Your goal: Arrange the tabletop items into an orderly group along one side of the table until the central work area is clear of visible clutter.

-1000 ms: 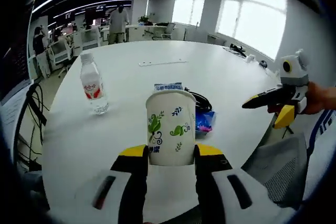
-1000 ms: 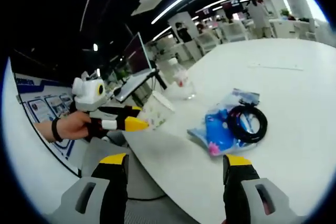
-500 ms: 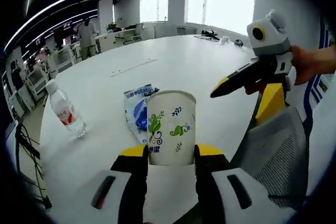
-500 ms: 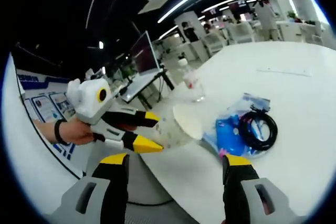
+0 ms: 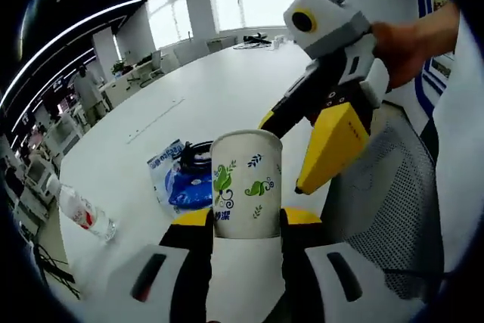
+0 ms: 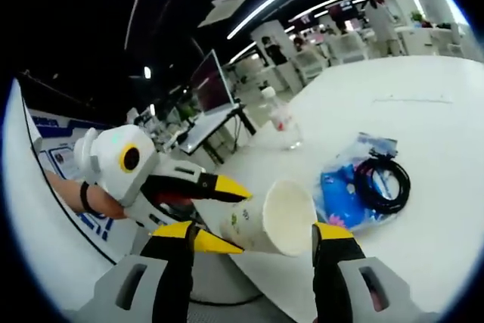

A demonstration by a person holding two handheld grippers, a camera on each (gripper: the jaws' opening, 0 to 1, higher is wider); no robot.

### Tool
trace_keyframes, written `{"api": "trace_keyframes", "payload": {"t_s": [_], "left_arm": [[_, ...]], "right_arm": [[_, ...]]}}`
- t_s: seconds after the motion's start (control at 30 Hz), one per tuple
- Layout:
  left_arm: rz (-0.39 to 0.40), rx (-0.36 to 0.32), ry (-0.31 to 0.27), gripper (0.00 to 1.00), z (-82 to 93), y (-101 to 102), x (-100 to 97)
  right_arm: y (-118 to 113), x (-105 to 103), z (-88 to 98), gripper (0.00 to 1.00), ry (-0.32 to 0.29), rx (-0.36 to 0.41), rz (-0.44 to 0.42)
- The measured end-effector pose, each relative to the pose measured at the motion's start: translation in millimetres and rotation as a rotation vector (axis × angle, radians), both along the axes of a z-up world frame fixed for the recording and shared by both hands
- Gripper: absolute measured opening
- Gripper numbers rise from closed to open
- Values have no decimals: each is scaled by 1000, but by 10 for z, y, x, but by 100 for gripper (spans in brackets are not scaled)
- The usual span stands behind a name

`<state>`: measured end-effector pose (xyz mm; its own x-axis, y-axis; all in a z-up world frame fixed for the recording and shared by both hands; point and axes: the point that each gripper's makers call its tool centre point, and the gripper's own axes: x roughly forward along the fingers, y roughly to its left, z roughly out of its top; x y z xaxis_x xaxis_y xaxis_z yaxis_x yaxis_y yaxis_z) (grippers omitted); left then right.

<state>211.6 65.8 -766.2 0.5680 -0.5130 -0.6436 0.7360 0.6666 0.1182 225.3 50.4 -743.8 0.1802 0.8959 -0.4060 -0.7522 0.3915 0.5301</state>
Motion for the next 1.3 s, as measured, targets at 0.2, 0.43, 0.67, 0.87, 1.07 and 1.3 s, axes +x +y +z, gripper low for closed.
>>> {"api": "trace_keyframes", "payload": {"t_s": [0.2, 0.43, 0.67, 0.87, 1.07, 1.3], "left_arm": [[-40, 3, -6, 33, 5, -82, -44], [-77, 19, -10, 33, -4, -107, -90], [-100, 35, 12, 33, -108, -116, -157], [-107, 49, 14, 33, -135, -125, -149], [-68, 43, 18, 34, -122, -91, -49], [-46, 52, 14, 34, -97, -55, 14]], "right_arm": [[36, -52, -31, 55, 11, 11, 13], [109, -87, 15, 36, 20, 53, 18], [169, -154, 43, 2, 67, 94, 35], [172, -159, 3, 0, 77, 88, 31], [189, -117, 44, 0, 47, 90, 16], [202, -46, 53, 0, 34, 92, 12]]}}
